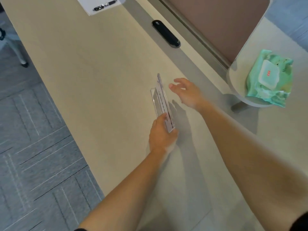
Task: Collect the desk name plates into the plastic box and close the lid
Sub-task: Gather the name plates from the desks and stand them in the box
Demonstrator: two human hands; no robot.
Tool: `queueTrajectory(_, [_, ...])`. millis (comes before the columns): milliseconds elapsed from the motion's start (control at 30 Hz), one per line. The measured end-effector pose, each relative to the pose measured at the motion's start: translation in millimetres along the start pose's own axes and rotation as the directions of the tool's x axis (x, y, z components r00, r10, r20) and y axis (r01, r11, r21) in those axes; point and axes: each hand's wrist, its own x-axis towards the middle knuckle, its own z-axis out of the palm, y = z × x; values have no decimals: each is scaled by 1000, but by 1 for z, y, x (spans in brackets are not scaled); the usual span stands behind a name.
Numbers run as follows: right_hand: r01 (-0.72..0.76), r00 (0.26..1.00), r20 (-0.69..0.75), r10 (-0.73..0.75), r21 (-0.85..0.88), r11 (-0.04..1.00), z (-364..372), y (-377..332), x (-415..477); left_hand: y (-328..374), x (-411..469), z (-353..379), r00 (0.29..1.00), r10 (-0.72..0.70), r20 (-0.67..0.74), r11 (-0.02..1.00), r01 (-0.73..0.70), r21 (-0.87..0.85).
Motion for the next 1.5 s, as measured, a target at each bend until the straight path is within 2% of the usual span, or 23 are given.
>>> queueTrajectory(167, [-50,994,103,41,91,995,12,-2,25,-21,15,-38,995,29,94,999,-25,-35])
queueTrajectory(267, [-117,986,137,94,167,979,24,2,28,-22,19,-57,986,57,155,998,-60,14])
queueTrajectory(400, [-182,982,125,143,410,894,39,0,26,-16,17,-71,978,95,188,993,-107,56])
queueTrajectory(567, [-230,973,105,205,511,828,38,-4,-5,-8,-10,-72,965,105,239,994,-102,-26])
queueTrajectory(700, [-137,987,1,160,525,840,14,-3,-48,10,-44,-70,949,156,272,985,-130,-114])
queueTrajectory(833, [-15,982,-154,105,496,868,-22,0,-107,28,-85,-67,889,233,394,972,-211,-100])
queueTrajectory(1000, [65,959,-270,83,496,866,-70,16,-195,38,-136,-54,774,280,568,932,-361,32])
queueTrajectory(1100, [125,950,-310,42,499,857,-92,27,-249,48,-176,-43,739,300,603,904,-421,67])
queueTrajectory(1300, [145,973,-230,23,685,714,-120,36,-348,72,-257,-34,688,327,648,922,-382,-59])
queueTrajectory(1500, [208,966,-255,-31,702,681,-133,47,-420,90,-323,-34,543,363,757,920,-338,-199])
